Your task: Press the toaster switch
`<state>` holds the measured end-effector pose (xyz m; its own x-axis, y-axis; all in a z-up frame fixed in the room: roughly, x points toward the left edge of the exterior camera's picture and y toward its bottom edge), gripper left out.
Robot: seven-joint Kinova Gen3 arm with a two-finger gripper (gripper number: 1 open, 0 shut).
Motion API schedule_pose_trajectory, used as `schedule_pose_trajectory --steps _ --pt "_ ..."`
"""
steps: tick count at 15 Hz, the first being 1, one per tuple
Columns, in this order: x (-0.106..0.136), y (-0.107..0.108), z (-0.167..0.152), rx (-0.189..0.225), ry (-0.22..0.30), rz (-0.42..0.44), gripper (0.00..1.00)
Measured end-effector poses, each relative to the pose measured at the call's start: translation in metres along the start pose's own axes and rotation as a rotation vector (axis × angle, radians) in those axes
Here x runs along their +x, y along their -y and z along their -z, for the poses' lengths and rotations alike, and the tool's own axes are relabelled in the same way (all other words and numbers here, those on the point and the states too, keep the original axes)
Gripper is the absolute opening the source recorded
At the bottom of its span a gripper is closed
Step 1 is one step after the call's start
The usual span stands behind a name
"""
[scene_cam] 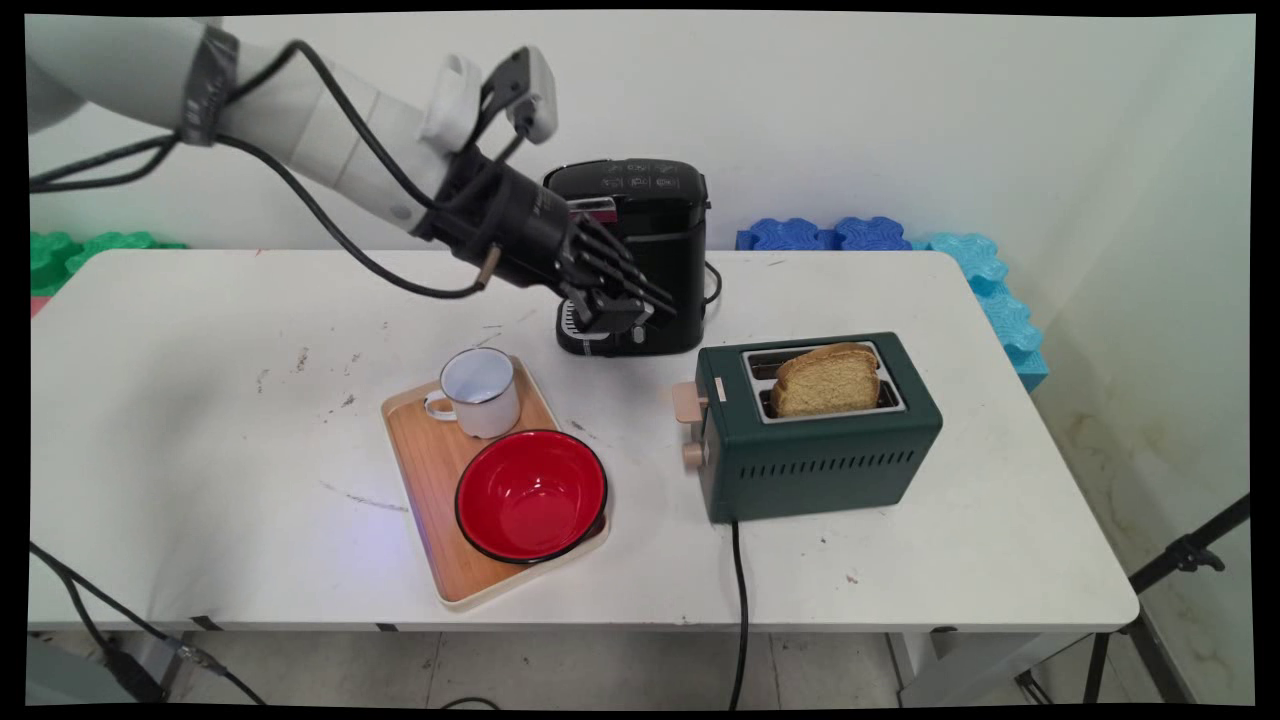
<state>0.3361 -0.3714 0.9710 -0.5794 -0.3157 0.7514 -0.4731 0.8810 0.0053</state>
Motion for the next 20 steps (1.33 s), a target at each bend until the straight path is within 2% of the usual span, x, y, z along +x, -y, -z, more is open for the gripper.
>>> schedule_pose_trajectory --steps 12,20 --pt "-0.022 -0.003 -0.039 -0.065 0.072 -0.023 0.00" --pt "-0.027 0.000 -0.059 -0.073 0.086 -0.035 0.00"
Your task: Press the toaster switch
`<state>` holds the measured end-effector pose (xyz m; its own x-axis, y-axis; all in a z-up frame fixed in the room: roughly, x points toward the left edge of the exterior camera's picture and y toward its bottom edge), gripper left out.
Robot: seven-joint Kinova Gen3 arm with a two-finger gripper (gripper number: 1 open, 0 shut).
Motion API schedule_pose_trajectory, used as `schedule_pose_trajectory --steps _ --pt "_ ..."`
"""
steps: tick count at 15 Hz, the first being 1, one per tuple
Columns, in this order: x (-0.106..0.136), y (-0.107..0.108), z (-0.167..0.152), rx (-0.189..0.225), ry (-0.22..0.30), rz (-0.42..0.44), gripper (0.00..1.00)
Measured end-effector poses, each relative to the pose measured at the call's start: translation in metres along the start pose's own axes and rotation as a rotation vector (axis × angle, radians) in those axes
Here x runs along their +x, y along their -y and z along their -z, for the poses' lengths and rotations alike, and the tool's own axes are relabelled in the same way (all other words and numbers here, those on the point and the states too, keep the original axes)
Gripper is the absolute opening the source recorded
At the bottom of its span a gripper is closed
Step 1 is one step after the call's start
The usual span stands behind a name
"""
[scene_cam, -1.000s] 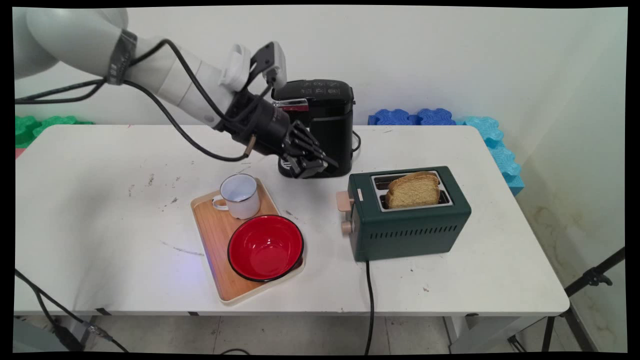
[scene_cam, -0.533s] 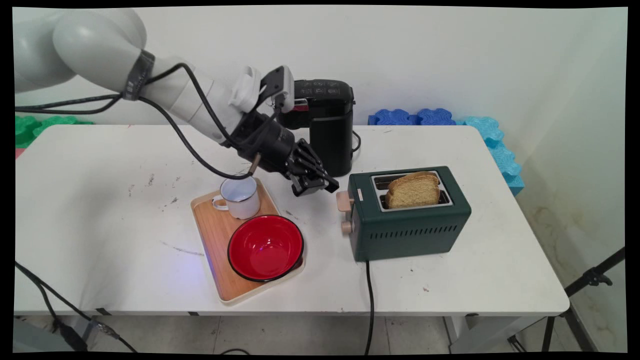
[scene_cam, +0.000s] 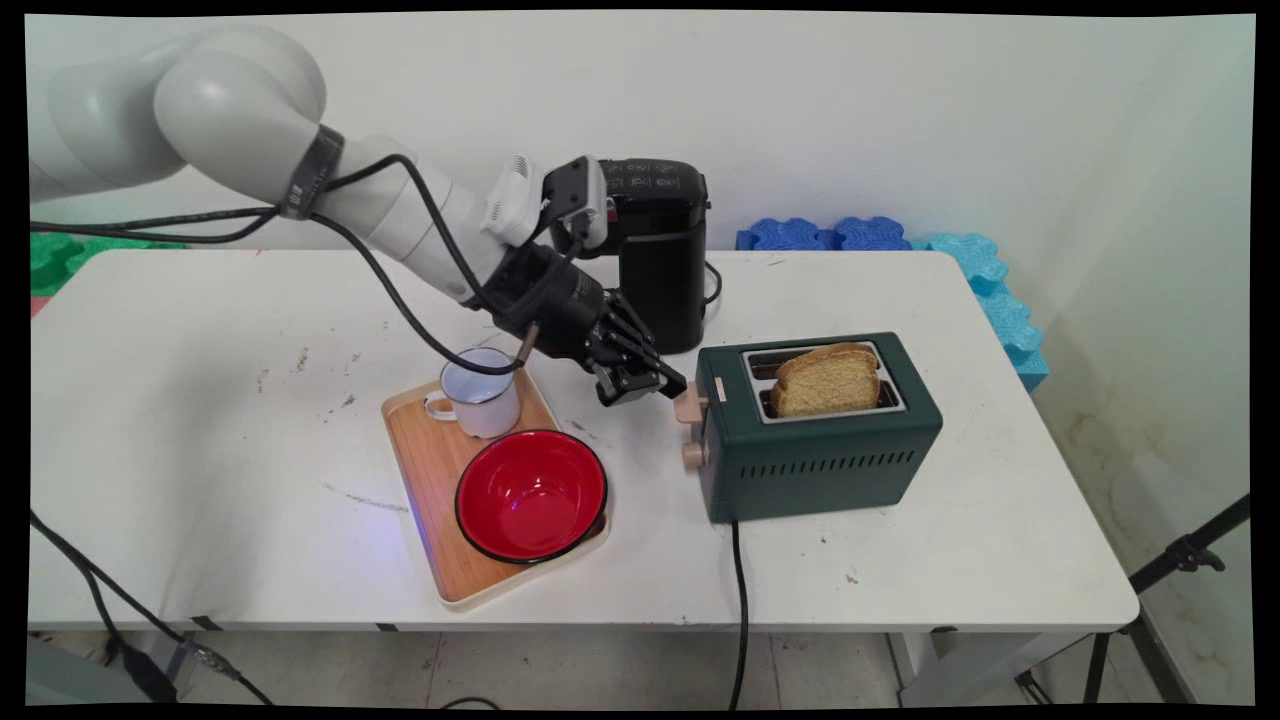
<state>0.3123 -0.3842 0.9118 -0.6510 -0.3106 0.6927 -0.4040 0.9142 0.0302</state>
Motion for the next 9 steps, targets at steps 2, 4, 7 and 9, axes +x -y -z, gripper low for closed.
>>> schedule_pose_trajectory --steps 2,4,7,9 --pt "0.001 0.001 -0.005 0.001 0.000 0.000 0.00" --pt "0.001 0.002 -0.008 0.003 -0.001 0.002 0.00" --pt "0.000 0.003 -0.015 0.003 0.000 0.008 0.00" --pt "-0.001 0.003 -0.018 0.002 0.001 0.009 0.00"
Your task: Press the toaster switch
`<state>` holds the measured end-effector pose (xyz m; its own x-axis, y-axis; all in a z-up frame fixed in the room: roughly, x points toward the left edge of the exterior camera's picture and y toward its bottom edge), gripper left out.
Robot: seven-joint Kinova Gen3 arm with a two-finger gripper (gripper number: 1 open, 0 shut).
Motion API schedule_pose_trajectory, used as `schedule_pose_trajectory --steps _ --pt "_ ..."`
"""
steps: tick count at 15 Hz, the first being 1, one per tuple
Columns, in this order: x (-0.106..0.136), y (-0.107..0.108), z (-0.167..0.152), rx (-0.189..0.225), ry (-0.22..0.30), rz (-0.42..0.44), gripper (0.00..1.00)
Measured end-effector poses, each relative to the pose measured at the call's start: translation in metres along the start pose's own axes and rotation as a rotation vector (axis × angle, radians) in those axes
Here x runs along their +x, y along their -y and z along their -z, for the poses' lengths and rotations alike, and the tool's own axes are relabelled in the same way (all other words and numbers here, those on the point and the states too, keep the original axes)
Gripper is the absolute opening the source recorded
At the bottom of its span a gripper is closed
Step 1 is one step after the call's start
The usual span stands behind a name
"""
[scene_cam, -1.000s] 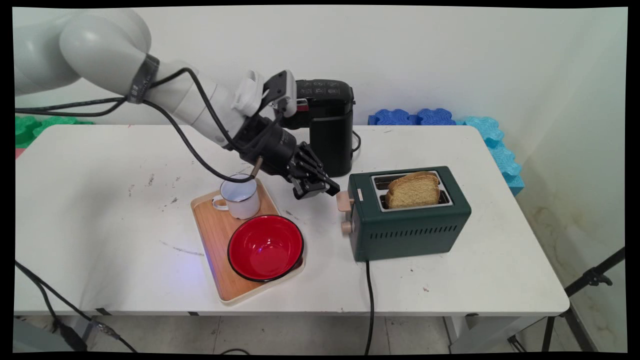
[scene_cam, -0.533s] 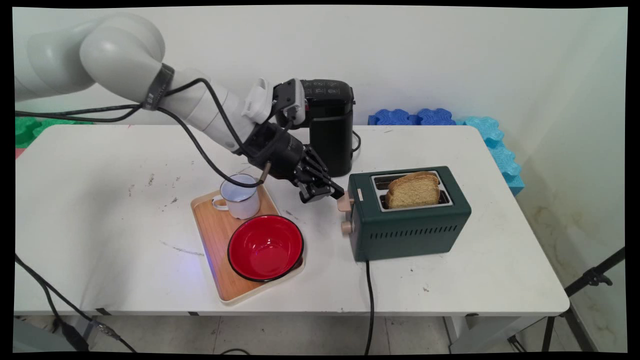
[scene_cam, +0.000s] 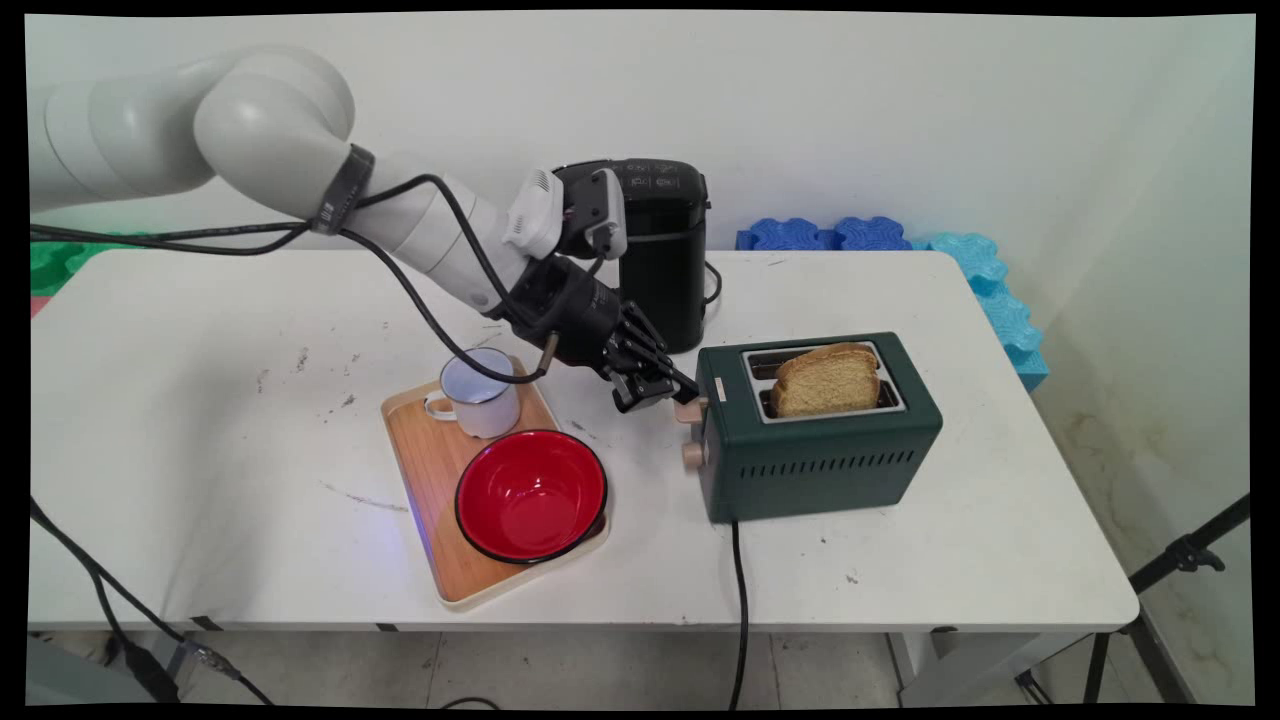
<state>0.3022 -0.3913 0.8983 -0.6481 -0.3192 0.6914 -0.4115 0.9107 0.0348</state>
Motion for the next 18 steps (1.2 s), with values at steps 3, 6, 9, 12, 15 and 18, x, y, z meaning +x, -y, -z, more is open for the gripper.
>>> schedule_pose_trajectory --steps 3,6,9,12,15,18 --pt "-0.002 0.001 -0.004 0.002 0.003 -0.001 0.00" --pt "-0.005 0.002 -0.009 0.006 0.006 0.000 0.00" --pt "-0.008 0.003 -0.012 0.011 0.005 0.002 0.00" --pt "-0.009 0.005 -0.016 0.014 0.002 0.005 0.00" --pt "-0.011 0.006 -0.019 0.016 0.002 0.009 0.00" --pt "-0.014 0.007 -0.022 0.018 0.004 0.012 0.00"
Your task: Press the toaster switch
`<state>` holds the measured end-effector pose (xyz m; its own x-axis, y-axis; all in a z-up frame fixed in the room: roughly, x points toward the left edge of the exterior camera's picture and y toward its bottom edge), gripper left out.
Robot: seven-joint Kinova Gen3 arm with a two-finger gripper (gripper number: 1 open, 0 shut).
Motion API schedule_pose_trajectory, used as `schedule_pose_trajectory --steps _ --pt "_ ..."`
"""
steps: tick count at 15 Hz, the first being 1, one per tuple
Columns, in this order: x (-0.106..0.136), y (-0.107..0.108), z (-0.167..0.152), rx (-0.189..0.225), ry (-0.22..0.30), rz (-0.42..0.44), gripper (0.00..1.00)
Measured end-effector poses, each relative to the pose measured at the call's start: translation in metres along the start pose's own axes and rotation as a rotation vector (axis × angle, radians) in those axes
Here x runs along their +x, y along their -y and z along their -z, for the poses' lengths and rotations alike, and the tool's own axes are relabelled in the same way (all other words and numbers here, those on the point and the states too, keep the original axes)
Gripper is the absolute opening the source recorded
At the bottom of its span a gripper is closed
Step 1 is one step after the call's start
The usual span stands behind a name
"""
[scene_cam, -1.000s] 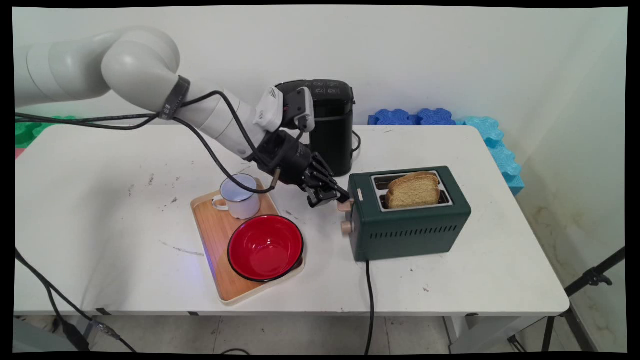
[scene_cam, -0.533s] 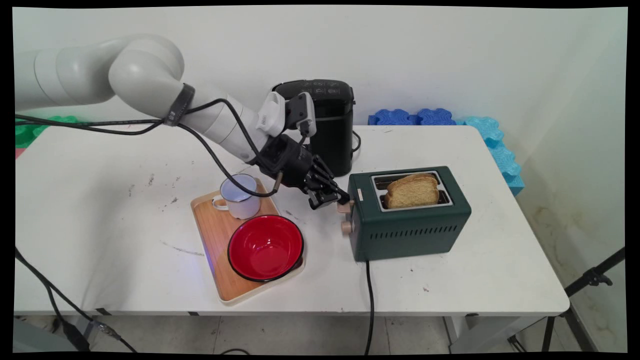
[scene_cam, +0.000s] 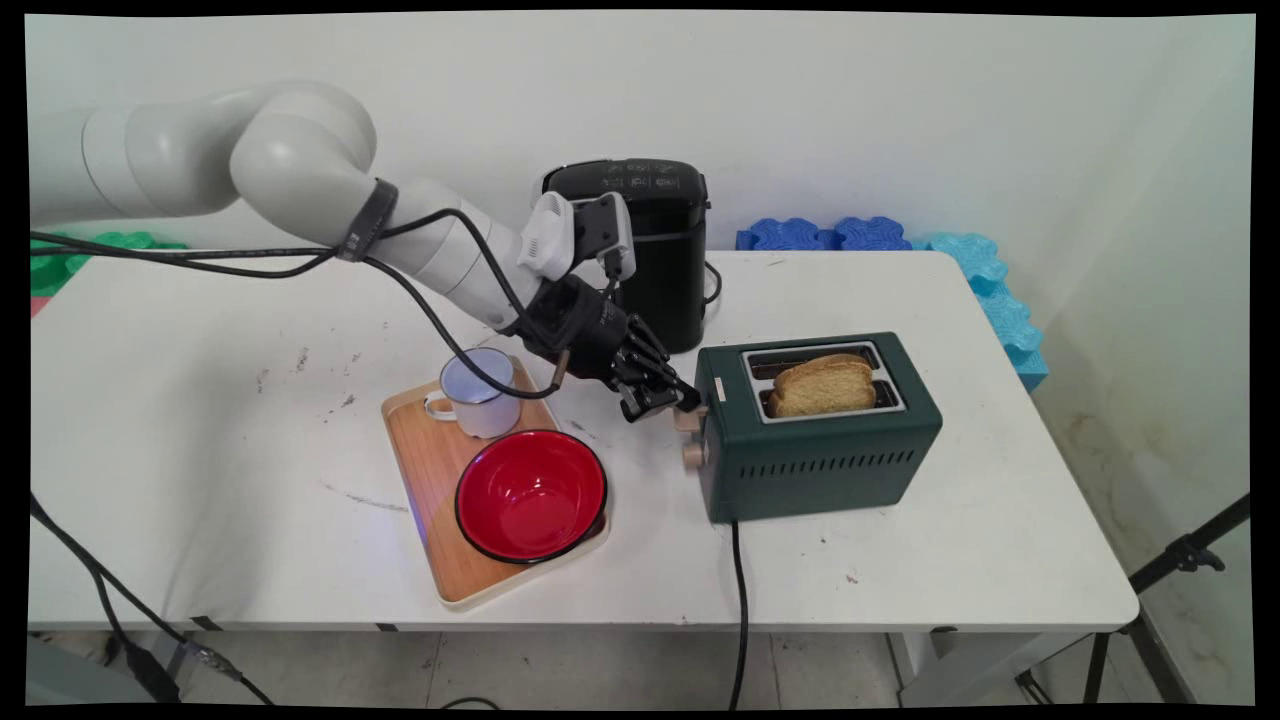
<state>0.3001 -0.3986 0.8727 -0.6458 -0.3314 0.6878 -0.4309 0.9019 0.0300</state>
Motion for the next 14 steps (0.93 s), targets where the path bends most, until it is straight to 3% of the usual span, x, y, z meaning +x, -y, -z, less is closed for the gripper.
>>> schedule_pose_trajectory --steps 14 --pt "-0.011 -0.002 -0.016 -0.002 -0.003 0.013 0.00"
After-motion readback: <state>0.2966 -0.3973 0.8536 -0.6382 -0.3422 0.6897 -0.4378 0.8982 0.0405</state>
